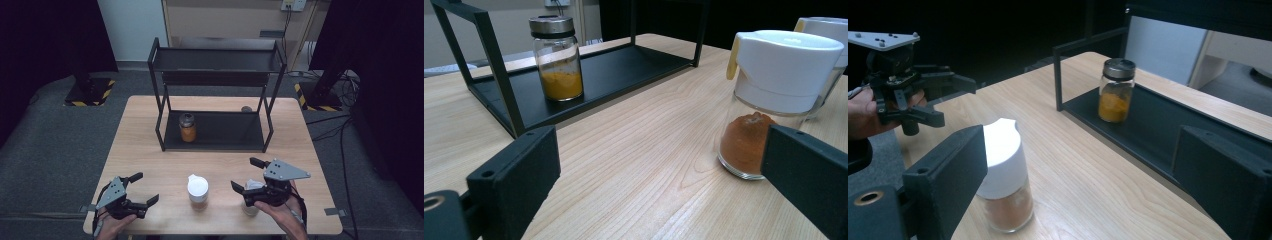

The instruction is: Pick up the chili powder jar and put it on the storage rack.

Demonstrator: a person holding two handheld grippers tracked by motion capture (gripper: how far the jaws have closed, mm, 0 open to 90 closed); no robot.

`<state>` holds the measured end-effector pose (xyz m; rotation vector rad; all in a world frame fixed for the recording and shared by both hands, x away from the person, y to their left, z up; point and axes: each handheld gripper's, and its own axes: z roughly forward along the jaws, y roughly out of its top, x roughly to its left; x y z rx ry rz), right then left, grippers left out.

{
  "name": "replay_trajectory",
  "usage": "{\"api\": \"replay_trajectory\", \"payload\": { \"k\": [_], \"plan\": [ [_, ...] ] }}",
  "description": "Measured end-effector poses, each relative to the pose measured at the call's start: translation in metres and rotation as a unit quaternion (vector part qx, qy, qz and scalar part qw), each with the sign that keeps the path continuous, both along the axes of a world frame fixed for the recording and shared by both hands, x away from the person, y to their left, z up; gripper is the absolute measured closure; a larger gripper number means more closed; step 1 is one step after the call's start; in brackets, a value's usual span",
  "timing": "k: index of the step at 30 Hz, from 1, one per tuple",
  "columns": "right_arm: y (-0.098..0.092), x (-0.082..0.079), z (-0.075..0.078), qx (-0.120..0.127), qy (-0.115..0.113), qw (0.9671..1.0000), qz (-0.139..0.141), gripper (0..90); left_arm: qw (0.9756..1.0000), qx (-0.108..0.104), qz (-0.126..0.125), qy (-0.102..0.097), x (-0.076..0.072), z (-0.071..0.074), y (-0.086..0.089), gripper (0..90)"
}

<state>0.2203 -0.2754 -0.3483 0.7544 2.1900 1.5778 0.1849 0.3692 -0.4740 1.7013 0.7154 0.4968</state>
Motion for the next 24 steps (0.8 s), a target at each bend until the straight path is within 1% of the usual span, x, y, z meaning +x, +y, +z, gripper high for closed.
{"api": "replay_trajectory", "payload": {
  "k": [8,19,24],
  "plan": [
    [0.015,0.01,-0.002,-0.003,0.007,0.9998,0.019,8.0,1.0,0.0,-0.001,0.0,0.0,0.0,0.0,2.0],
    [0.033,0.015,-0.002,-0.007,0.008,0.9991,0.041,8.1,1.0,0.002,-0.003,0.0,0.0,0.0,0.0,2.0],
    [0.043,0.018,-0.005,-0.007,0.012,0.9985,0.053,8.1,1.0,0.004,-0.003,0.0,0.0,0.001,0.0,2.0]
  ]
}}
